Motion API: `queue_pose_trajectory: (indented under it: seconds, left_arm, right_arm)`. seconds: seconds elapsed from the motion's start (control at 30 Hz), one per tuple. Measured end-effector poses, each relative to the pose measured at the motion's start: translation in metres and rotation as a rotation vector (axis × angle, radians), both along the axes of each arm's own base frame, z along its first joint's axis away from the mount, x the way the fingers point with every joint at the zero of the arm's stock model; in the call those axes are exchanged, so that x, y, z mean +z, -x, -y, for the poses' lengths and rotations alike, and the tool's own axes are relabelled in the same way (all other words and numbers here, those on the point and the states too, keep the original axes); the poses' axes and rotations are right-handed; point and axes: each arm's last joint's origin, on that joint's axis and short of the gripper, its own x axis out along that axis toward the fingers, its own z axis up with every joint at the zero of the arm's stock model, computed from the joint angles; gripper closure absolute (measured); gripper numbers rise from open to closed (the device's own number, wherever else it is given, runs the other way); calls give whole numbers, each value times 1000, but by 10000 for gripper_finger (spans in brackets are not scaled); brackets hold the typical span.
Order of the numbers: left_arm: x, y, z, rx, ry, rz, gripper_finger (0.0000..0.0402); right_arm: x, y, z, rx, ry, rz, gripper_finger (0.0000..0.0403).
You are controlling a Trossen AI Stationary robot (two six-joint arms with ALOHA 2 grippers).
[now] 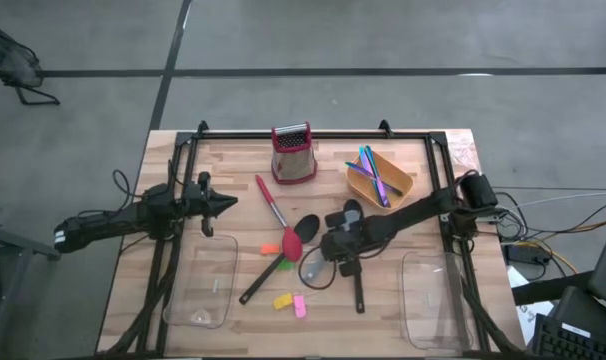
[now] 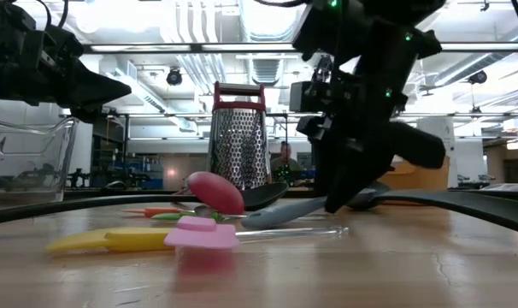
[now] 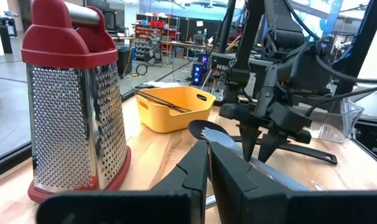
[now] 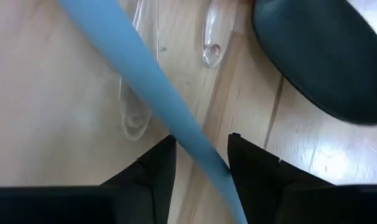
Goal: Pick & Place Kitchen Items
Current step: Put the blue slotted spoon into the right transparent bin
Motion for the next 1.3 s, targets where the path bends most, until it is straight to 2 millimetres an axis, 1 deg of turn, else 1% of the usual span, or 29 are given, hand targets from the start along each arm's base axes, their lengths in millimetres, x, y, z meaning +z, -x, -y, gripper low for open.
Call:
queue_pose_trajectory:
  seconds: [0.17,0.4,0.5,0.6,0.83,0.97,1.1,1.3]
  left_arm:
    - [0,0,0,1,0,-1,378]
    - [0,0,0,0,0,-1,378]
    - [0,0,0,0,0,-1,378]
    - [0,0,0,0,0,-1,378]
    - [0,0,0,0,0,-1,378]
    - [0,0,0,0,0,-1,378]
    - [0,0,0,0,0,-1,378]
    - [0,0,0,0,0,-1,378]
  right_arm:
    - [-2,-3,0,0,6,-16,285]
    - [-2,-3,0,3,4,-17,334]
    - [0,-4,0,0,3,-12,353]
    - [4,-6,0,-4,9,-15,360]
    - [27,-13,-2,0,27,-76,346]
    - [44,-16,-4,3,34,-104,352]
    - [61,-19,-5,-79,6,-113,357]
    - [83,-19,-8,-253,-61,-93,349]
